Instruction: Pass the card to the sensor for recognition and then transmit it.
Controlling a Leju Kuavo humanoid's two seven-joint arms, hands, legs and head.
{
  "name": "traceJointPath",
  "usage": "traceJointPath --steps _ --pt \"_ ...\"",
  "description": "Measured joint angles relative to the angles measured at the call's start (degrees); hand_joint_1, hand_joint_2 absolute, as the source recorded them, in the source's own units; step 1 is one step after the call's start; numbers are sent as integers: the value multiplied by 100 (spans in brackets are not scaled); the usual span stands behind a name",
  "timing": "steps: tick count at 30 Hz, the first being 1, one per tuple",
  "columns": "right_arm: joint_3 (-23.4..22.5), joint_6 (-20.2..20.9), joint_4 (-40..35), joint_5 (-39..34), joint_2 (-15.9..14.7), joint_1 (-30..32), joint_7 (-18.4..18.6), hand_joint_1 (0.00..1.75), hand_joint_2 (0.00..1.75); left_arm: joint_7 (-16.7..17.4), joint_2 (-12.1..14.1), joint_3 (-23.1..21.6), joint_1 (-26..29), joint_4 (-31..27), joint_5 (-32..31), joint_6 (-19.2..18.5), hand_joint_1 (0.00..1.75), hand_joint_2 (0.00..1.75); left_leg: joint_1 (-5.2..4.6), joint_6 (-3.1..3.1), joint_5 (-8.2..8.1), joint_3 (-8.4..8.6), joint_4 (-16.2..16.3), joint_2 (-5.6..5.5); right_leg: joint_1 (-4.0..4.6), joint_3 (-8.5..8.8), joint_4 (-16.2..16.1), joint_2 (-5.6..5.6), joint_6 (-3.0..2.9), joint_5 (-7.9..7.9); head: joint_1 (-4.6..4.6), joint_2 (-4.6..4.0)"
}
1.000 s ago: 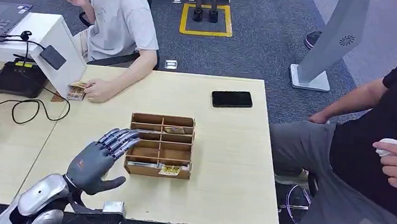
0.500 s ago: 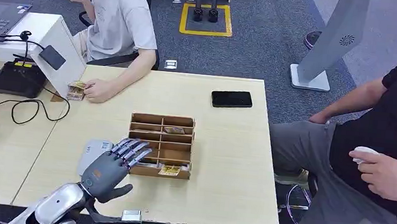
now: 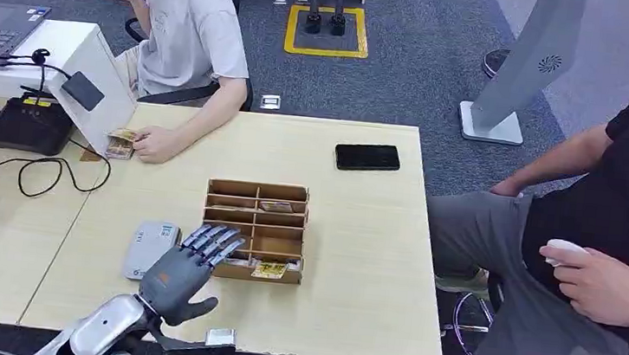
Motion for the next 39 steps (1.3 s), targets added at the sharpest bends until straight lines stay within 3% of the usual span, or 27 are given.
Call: traceJointPath --steps 6,28,39 --pt "0 0 0 2 0 3 0 0 175 164 -206 0 8 203 37 76 0 175 0 0 0 0 0 0 0 0 0 0 0 0 -2 0" --pt "-2 -4 0 92 0 10 0 0 175 136 -689 485 250 322 190 389 0 175 0 0 0 -1 0 -1 0 1 0 -2 0 0 -2 0" --pt "-9 -4 0 101 0 14 -20 0 175 136 -790 592 333 322 159 426 0 175 0 0 0 -1 0 -1 0 1 0 -2 0 0 -2 0"
